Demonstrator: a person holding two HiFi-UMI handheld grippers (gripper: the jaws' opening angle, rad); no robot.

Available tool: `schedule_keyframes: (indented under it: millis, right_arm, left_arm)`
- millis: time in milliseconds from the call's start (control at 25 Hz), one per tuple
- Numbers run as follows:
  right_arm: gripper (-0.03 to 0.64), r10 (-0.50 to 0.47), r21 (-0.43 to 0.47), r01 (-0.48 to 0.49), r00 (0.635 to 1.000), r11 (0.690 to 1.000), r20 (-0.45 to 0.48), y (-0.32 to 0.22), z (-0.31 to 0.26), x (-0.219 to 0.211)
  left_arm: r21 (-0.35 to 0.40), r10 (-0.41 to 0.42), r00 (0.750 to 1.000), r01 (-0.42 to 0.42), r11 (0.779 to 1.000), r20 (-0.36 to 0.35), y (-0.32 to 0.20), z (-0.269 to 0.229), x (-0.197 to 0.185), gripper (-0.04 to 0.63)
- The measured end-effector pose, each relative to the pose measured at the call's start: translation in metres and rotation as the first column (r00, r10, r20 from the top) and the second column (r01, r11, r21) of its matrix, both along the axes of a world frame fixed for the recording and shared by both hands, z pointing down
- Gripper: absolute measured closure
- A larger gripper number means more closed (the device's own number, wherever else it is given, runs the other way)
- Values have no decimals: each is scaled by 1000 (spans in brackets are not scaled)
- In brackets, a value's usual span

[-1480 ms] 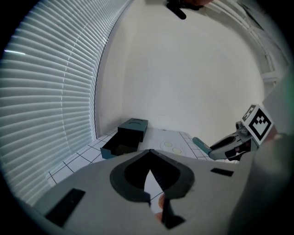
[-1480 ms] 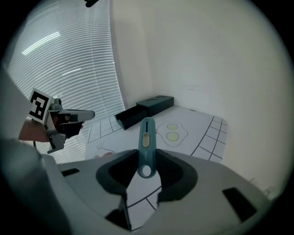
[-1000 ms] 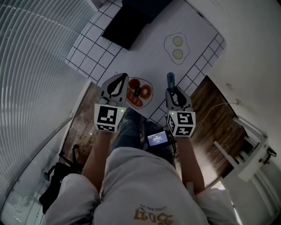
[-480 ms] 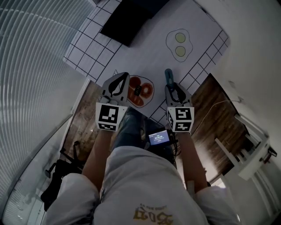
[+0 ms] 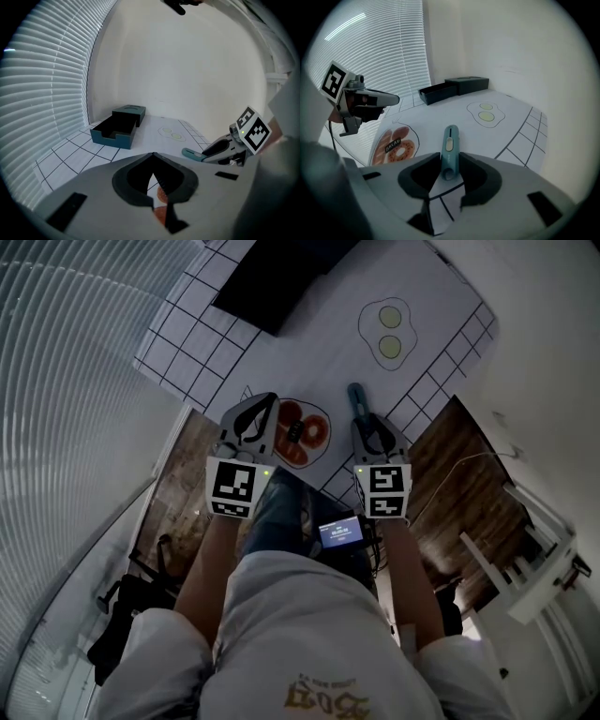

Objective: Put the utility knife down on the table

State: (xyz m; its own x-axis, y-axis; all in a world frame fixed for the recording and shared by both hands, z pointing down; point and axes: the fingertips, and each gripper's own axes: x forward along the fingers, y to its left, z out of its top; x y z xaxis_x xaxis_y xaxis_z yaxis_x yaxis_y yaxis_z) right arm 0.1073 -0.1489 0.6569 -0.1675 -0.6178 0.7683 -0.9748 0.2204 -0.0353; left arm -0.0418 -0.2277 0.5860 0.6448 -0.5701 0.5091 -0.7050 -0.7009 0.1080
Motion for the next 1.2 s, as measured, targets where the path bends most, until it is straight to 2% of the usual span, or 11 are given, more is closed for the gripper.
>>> schedule_keyframes:
  millis: [200, 520, 920, 1040, 1200]
  right_arm:
    - [483, -32, -7, 32, 999, 999, -15, -3, -1, -2]
    - [482, -38, -28, 37, 999, 999, -15, -3, 0, -4]
    - [471, -8, 15, 8, 1000, 1000, -13, -5, -9, -1]
    - [500, 23, 38, -22, 1000, 999, -18, -6, -15, 4]
    - [556, 12, 59, -10, 999, 998, -47, -5, -21, 8]
  left_arm:
    - [-29, -19, 1000, 18, 999, -19, -4, 3, 1, 588]
    - [-25, -8, 1000, 8, 1000, -17, -11, 3, 7, 588]
    - [-18, 12, 1000, -13, 1000, -16, -9, -1, 12, 588]
    - [-14, 16, 1000, -16, 1000, -24, -6, -4, 16, 588]
    - [-8, 17, 999, -17, 1000, -27, -3, -9, 19, 588]
